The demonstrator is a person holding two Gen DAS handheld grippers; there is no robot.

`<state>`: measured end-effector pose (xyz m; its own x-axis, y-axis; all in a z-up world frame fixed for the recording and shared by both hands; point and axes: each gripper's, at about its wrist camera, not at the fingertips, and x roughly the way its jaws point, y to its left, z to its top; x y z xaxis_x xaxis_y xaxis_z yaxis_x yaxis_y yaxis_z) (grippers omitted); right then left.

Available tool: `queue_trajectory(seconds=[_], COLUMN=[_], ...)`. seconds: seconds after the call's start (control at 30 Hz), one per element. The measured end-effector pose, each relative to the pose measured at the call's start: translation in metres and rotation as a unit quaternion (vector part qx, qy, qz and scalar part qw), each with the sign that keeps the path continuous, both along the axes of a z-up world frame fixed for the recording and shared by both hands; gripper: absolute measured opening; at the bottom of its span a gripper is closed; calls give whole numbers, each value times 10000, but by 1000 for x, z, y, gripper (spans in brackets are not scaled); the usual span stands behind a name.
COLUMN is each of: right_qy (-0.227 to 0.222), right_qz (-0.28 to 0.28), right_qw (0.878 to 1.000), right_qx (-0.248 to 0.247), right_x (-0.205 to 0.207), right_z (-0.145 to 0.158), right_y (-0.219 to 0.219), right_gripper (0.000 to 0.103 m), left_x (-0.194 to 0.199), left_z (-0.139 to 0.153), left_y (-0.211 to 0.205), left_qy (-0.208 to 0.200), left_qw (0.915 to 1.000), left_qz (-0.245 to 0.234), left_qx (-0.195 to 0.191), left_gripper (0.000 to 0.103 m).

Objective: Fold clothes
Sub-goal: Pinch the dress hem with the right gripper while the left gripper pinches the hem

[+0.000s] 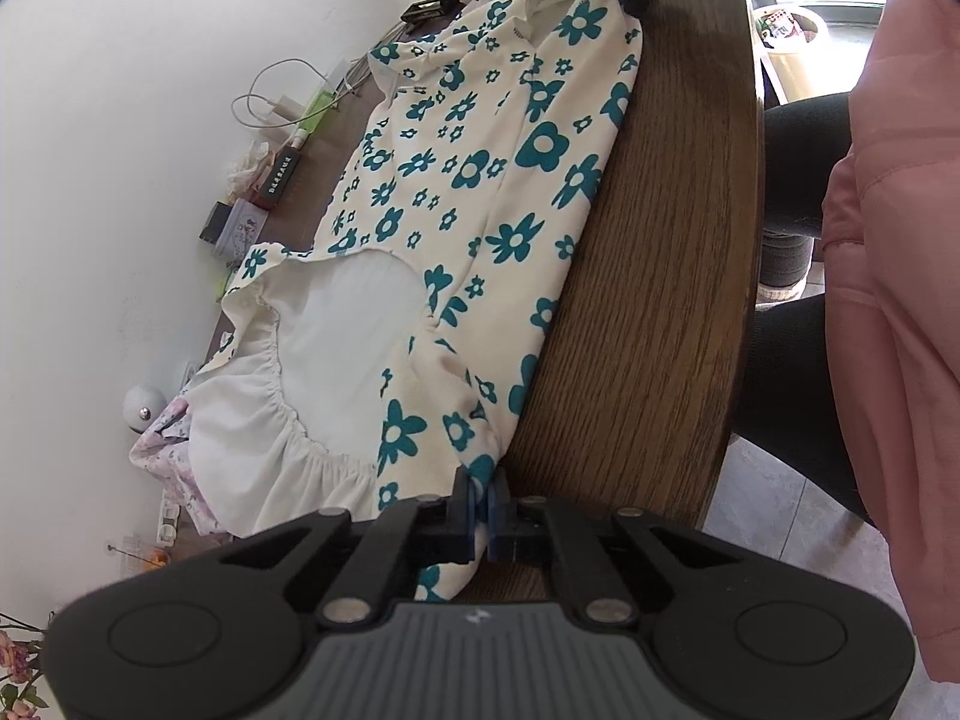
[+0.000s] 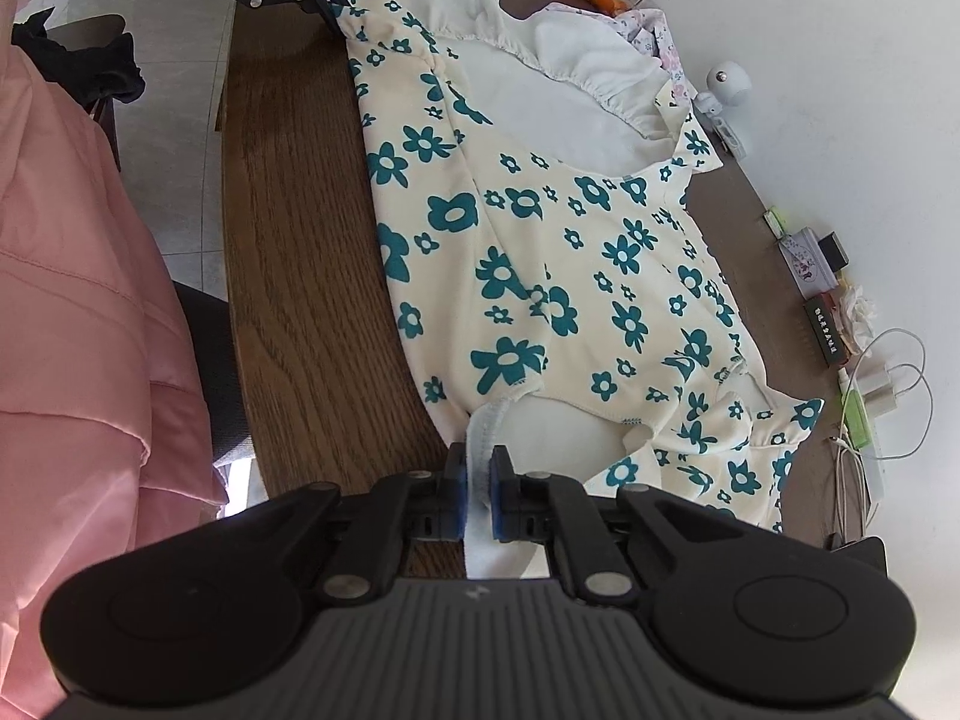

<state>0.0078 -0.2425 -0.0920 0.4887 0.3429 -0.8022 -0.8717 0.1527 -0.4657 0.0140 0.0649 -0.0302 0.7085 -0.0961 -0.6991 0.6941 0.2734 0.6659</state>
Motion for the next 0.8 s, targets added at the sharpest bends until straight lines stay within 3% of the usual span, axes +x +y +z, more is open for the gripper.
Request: queue_trajectory(seconds=[0.3,0.43,0.67,0.8], right_qy=[395,120,1,151], right_qz=[216,180,207,-19], right_qw=[9990,9997,9990,9980], right_qx=[31,-83,-384,-616], right_x=[-13,-10,50,105], right_z=[25,37,64,49], right_y=[-12,-10,6,20], right_gripper=[6,6,6,6], left_x=[-15,-7,60,127], left_z=[37,57,78,65], left_y=[12,11,-11,-21], left_qy=[313,-8,-203,119], left_qw=[9989,9994,9981,9980], left_qz=[-239,-340,-495,-287], left_qx=[-235,-118,291,547], left_gripper=[2,2,2,2])
